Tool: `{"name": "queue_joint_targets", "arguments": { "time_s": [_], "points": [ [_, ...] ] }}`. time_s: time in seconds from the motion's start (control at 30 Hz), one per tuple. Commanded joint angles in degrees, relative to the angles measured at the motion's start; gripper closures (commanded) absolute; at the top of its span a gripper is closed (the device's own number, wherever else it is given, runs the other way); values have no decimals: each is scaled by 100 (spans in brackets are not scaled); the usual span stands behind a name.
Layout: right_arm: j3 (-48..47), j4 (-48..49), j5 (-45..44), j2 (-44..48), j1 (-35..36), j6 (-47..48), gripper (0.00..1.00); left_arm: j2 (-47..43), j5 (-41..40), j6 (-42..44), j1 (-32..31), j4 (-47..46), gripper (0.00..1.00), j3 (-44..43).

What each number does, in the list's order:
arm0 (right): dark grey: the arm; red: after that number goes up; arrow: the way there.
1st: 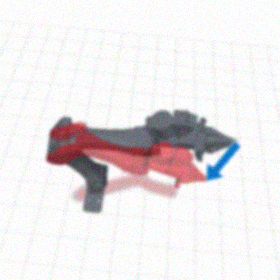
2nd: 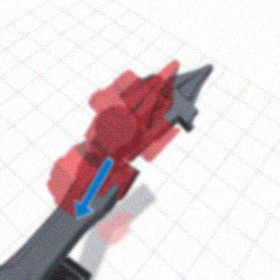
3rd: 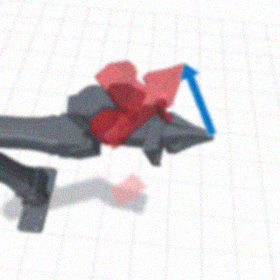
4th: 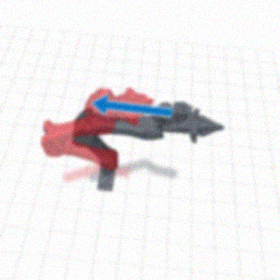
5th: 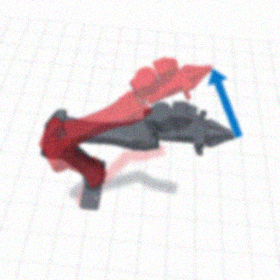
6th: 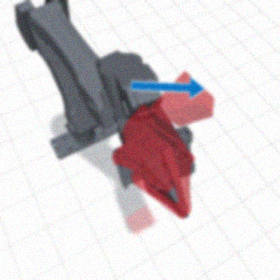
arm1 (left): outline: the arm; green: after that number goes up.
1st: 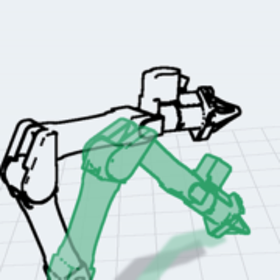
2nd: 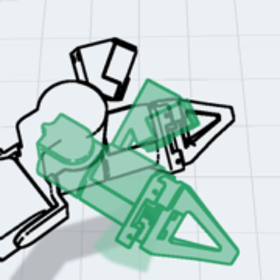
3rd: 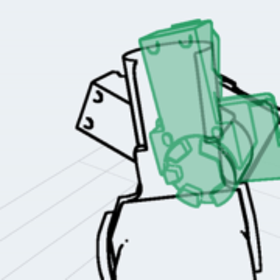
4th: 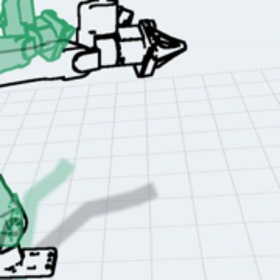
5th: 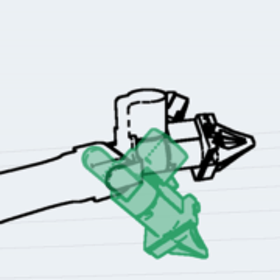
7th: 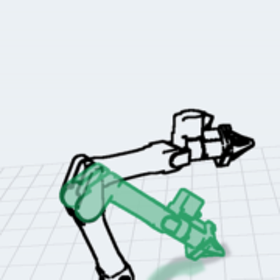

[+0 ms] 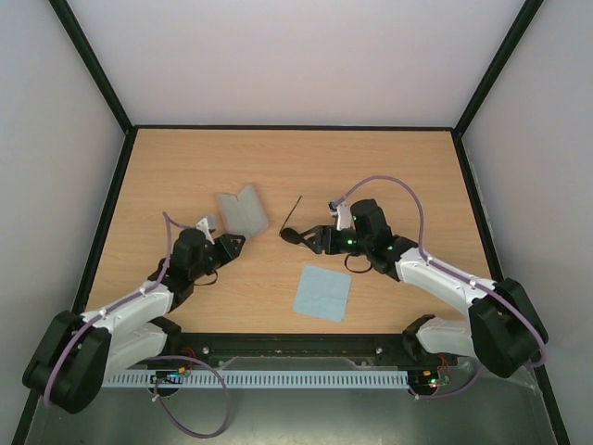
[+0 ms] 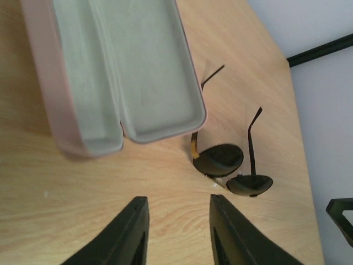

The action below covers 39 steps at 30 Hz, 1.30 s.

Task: Organize the sunglasses
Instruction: Adjust the sunglasses case at the center of the board.

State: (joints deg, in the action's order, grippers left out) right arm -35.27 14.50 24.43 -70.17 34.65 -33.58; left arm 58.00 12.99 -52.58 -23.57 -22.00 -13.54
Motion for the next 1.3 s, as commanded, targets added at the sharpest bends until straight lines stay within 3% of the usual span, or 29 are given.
{"name": "queue_joint_targets", "arguments": {
  "time_s": [0.0,0.27,0.47,0.63,0.9,1.27],
  "points": [
    [-565,-39,27,-322,30,-118,36,342,-224,-125,-318,-463,70,71],
    [-2884,-844,153,-2271,33,14,63,727,-396,-190,-486,-906,72,350],
    [-4728,-1734,404,-4087,68,291,69,1258,-489,-122,-465,-1266,72,365],
    [-5936,-2551,0,-5137,251,704,74,1974,-361,-61,-236,-1736,73,268],
    [-6300,-2864,-797,-5676,323,881,82,2348,-212,89,128,-1935,74,65],
    [-6451,-3323,-1670,-5795,406,1134,89,2533,-264,435,401,-1390,74,-793]
  ]
}}
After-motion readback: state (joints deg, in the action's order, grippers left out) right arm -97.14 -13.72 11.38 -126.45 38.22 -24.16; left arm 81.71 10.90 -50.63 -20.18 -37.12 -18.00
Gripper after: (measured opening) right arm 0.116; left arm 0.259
